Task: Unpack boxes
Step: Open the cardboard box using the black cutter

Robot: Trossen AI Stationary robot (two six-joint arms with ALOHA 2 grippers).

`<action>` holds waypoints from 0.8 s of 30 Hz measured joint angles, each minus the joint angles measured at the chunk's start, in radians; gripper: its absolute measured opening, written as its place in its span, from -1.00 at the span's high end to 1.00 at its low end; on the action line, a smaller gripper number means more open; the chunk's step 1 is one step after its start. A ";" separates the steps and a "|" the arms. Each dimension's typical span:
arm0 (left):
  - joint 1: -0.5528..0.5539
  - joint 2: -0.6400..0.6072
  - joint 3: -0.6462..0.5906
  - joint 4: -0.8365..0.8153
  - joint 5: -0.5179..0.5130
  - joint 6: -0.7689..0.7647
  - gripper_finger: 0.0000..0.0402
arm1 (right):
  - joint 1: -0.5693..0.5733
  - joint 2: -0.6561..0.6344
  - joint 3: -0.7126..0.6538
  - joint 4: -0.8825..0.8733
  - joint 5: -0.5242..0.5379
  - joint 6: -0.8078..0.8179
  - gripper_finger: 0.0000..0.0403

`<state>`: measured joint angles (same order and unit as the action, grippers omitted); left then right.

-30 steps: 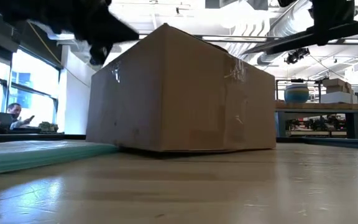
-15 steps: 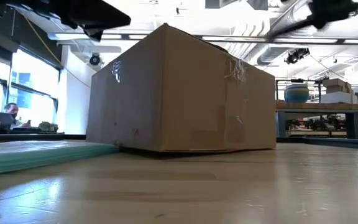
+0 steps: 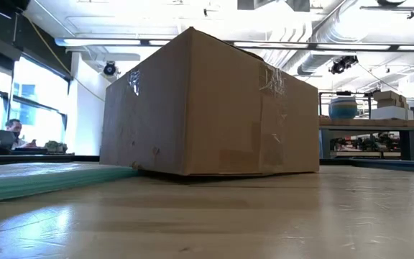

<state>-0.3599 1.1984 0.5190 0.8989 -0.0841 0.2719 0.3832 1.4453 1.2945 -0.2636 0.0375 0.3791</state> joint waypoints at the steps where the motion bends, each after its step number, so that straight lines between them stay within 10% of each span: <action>1: 0.011 0.020 0.001 0.036 0.011 -0.018 0.12 | -0.004 0.023 0.000 0.033 -0.021 -0.020 0.54; 9: 0.054 0.201 0.136 0.066 0.257 -0.111 -0.38 | -0.045 0.124 -0.001 0.149 -0.123 -0.070 0.54; 24: 0.054 0.267 0.225 0.071 0.344 -0.150 -0.14 | -0.053 0.147 -0.002 0.170 -0.170 -0.100 0.54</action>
<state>-0.3058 1.4652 0.7437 0.9700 0.2594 0.1222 0.3298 1.5921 1.2930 -0.0934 -0.1322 0.2794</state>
